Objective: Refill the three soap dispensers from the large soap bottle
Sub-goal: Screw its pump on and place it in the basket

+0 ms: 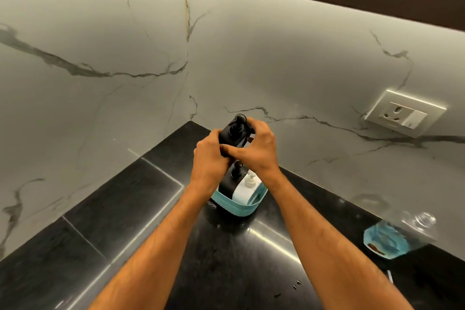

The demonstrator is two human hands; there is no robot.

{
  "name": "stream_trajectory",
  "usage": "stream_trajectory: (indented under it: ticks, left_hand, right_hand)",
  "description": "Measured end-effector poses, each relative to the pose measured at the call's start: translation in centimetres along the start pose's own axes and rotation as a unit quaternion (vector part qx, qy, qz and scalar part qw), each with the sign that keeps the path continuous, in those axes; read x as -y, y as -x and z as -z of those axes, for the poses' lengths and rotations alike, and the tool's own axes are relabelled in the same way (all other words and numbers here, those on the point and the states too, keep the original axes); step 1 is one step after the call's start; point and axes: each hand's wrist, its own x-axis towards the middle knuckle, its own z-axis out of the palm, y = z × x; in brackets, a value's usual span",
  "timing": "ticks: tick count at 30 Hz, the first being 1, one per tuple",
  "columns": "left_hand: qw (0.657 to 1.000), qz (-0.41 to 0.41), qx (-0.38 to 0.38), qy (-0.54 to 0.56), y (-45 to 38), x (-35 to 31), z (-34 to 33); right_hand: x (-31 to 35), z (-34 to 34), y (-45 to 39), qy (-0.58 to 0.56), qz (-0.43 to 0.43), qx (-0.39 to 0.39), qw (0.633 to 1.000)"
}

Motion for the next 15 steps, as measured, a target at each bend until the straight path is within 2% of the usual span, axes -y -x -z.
stream_trajectory:
  ticks: [6, 15]
  left_hand:
    - [0.999, 0.032, 0.023, -0.032, -2.8, 2.9, -1.1]
    - [0.991, 0.102, 0.065, -0.052, -3.5, 6.8, -2.6]
  right_hand:
    - [-2.5, -2.8, -2.7, 0.039, -0.037, 0.056, 0.997]
    - [-5.9, -5.2, -4.1, 0.099, -0.098, 0.183, 0.973]
